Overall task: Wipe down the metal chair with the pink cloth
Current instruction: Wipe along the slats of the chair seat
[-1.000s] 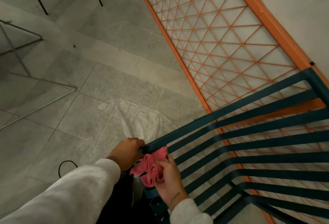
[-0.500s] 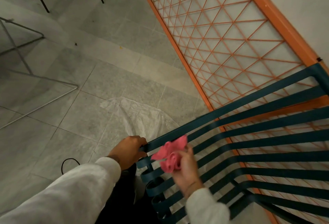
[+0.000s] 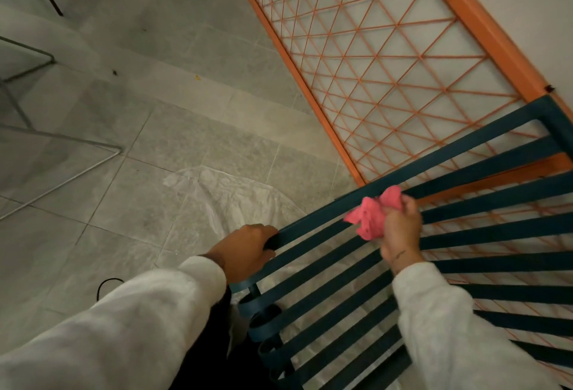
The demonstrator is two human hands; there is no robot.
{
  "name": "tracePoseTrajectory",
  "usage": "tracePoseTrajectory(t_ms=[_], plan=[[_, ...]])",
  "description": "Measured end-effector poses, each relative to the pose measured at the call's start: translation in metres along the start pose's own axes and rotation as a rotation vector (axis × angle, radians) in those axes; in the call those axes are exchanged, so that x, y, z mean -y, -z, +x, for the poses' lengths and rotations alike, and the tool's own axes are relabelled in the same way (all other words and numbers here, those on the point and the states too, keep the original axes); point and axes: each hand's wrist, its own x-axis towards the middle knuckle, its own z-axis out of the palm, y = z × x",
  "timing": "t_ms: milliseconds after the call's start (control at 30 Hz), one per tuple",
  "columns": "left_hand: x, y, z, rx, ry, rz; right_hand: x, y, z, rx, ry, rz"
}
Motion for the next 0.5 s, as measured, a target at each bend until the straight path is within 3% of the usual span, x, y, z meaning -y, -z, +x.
tracePoseTrajectory(t_ms=[133,233,333,400,500], plan=[[-0.005,-0.005,0.009,-0.023,0.026,-0.003,0.018,0.014,0.011,-0.157,0.373,-0.211],[-0.003,-0.007,0.007,-0.030,0.040,-0.033,0.017,0.014,0.022,0.025,0.604,-0.422],[-0.004,-0.008,0.007,-0.039,0.050,-0.058,0.014,0.004,0.036,0.194,0.702,-1.076],[-0.004,-0.007,0.008,-0.037,0.057,-0.069,0.017,-0.018,0.031,0.231,0.720,-1.376],[-0.005,-0.004,0.006,-0.023,0.055,-0.072,0.019,-0.068,0.000,0.496,0.675,-2.088]])
